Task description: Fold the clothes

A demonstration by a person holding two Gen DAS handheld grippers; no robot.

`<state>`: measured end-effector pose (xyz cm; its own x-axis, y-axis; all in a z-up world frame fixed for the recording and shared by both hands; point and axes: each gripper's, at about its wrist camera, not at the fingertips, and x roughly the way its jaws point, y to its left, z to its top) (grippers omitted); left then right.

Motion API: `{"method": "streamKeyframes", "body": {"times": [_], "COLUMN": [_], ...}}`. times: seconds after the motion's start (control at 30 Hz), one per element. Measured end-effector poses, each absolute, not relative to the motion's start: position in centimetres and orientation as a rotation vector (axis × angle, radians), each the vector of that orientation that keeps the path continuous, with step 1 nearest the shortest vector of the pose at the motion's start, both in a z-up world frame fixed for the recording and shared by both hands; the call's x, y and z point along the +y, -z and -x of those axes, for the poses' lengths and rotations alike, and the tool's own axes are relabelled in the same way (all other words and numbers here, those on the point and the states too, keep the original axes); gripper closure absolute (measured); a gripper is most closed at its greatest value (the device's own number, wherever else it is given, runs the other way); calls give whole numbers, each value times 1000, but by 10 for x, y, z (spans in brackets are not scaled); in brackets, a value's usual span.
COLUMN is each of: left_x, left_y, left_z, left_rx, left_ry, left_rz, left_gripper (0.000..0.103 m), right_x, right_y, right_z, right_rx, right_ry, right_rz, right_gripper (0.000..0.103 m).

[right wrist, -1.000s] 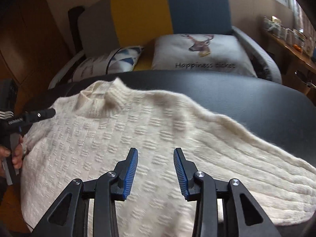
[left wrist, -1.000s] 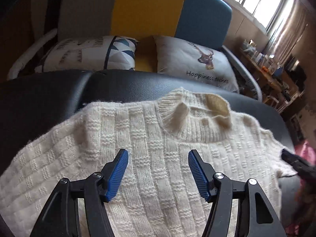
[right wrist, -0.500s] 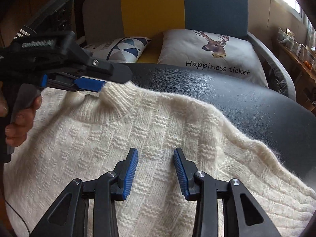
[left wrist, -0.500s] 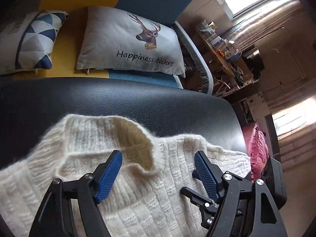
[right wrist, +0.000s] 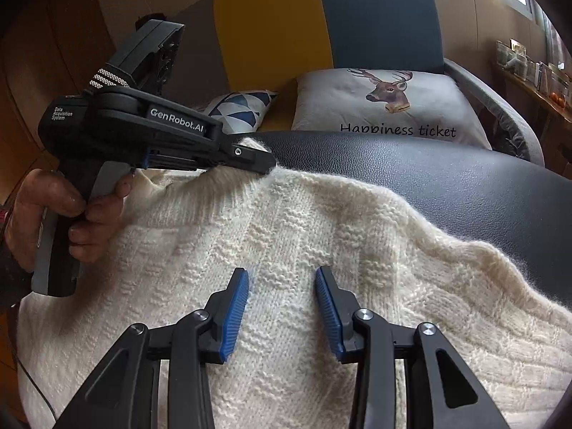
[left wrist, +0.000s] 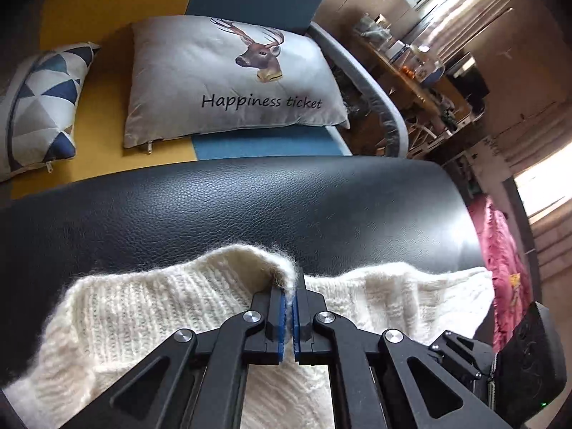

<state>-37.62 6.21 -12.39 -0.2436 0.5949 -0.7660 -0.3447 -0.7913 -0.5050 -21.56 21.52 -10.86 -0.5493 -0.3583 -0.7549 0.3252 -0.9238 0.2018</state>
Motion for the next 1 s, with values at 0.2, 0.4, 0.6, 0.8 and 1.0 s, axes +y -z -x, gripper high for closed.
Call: {"method": "streamKeyframes", "body": {"times": [0.2, 0.4, 0.6, 0.8, 1.0], "left_x": [48, -6, -61, -84, -100], "left_y": [109, 80, 105, 124, 132], "left_z": [359, 281, 208, 199, 201], "left_rx": [-335, -316, -268, -377, -596], "left_ry": [-2126, -2325, -2506, -2491, -2407], "left_rz": [1390, 1273, 1291, 1263, 1234], "left_gripper": [98, 97, 93, 88, 88], "right_x": [222, 232, 206, 133, 96], "right_y": [110, 100, 73, 87, 114], "right_z": [217, 222, 249, 308, 346], "right_rx": [-104, -285, -617, -672, -788], "right_ry": [2455, 2398, 2109, 1936, 1817], "right_rz": [-1203, -1195, -1155, -1292, -1392], "right_gripper": [63, 63, 61, 60, 59]}}
